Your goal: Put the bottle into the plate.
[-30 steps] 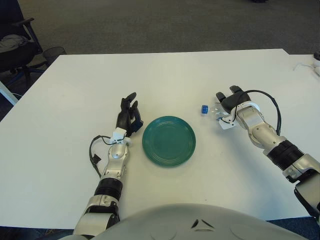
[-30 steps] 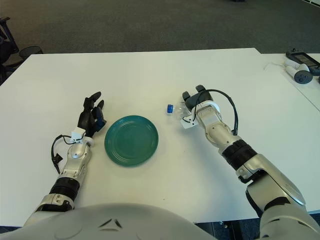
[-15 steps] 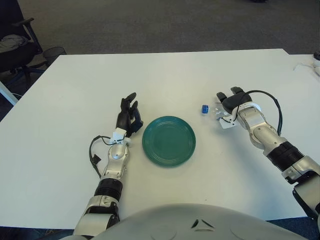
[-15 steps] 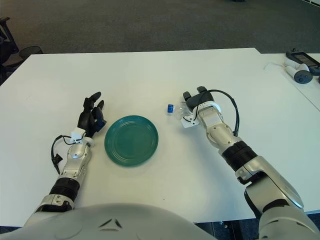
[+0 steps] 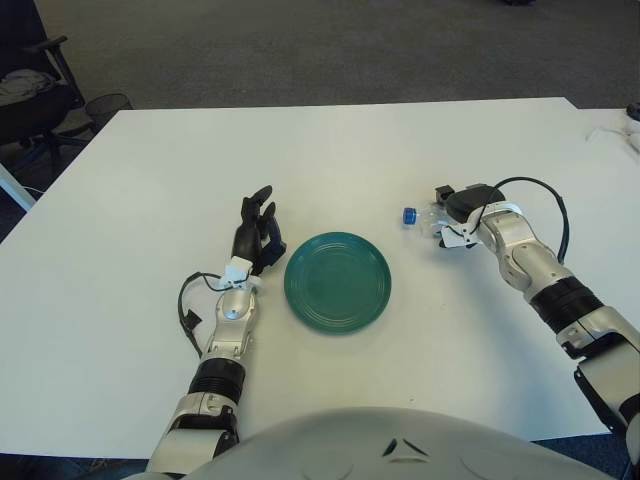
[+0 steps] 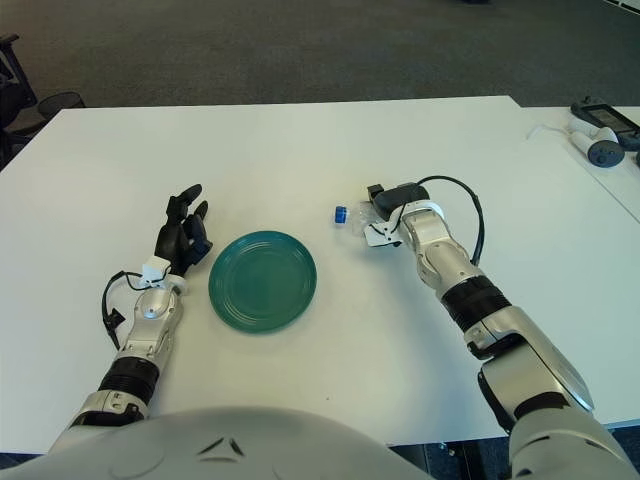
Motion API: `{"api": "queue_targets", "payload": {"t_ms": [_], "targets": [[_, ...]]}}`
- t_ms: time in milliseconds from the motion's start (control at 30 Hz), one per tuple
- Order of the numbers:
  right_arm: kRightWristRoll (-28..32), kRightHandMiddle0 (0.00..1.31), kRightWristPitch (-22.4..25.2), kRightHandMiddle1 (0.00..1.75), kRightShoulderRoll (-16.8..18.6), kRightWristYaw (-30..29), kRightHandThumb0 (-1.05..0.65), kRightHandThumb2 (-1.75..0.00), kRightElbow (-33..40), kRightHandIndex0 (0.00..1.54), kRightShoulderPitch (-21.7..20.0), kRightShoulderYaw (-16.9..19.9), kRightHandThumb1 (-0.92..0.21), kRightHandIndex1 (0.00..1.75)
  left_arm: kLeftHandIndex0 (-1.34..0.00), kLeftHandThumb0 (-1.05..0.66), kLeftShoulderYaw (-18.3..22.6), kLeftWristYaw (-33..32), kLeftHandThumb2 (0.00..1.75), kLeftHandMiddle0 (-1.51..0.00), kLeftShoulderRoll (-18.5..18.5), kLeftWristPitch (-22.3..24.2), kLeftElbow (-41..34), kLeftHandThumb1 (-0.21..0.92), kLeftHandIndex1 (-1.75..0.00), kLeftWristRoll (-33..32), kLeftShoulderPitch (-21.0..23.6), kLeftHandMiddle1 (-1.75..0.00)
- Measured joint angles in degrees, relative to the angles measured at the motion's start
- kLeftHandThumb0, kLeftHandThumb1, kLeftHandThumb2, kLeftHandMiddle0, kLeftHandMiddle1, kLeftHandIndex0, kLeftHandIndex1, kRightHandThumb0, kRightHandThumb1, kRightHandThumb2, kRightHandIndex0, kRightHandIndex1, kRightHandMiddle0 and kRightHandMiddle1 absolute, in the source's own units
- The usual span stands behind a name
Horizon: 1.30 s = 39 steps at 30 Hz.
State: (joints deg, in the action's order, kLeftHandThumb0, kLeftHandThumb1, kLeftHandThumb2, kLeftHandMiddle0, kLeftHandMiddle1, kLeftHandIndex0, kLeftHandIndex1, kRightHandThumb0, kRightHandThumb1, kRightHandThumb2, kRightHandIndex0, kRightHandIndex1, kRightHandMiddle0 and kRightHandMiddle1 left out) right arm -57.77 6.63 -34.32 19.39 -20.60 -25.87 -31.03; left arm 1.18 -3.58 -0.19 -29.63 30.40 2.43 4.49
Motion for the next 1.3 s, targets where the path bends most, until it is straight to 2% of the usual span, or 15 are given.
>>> {"api": "queue_targets", "payload": {"t_ms": [200,433,733,1300], "targets": [[4.18,0.62,-1.28,1.74,0.79,-5.81,-0.01,-1.52,0.00,0.84,2.67,2.84,-0.07,1.52,0.00,-0.85,0.01,0.00,0.92,-0.41,-0.02,0.00,-0.01,0.92,-0.83,-0.03,-0.02,-0.01],[9.09,0.69,-7.19,1.75,1.22,-12.80,0.00,-1.69,-4.16,0.91,3.57,5.64,0.05,1.60,0.00,-0.85,0.00,0.00,0.92,-0.41,-0.02,-0.01,0.03,0.92,-0.84,-0.03,-0.02,-0.01],[10.57,0.68,-7.64,1.75,2.18,-14.53,0.00,-1.74,-6.55,0.89,3.24,7.00,0.06,1.71,0.00,-0.85,0.00,0.00,0.92,-0.41,-0.02,-0.02,0.04,0.92,-0.86,-0.04,-0.02,-0.01],[12.88,0.62,-7.10,1.75,2.47,-15.22,0.00,-1.67,-7.84,0.85,2.90,8.62,0.00,1.72,0.00,-0.85,0.00,0.00,0.92,-0.42,-0.11,0.36,0.48,0.92,-0.87,-0.13,0.34,-0.01]]}}
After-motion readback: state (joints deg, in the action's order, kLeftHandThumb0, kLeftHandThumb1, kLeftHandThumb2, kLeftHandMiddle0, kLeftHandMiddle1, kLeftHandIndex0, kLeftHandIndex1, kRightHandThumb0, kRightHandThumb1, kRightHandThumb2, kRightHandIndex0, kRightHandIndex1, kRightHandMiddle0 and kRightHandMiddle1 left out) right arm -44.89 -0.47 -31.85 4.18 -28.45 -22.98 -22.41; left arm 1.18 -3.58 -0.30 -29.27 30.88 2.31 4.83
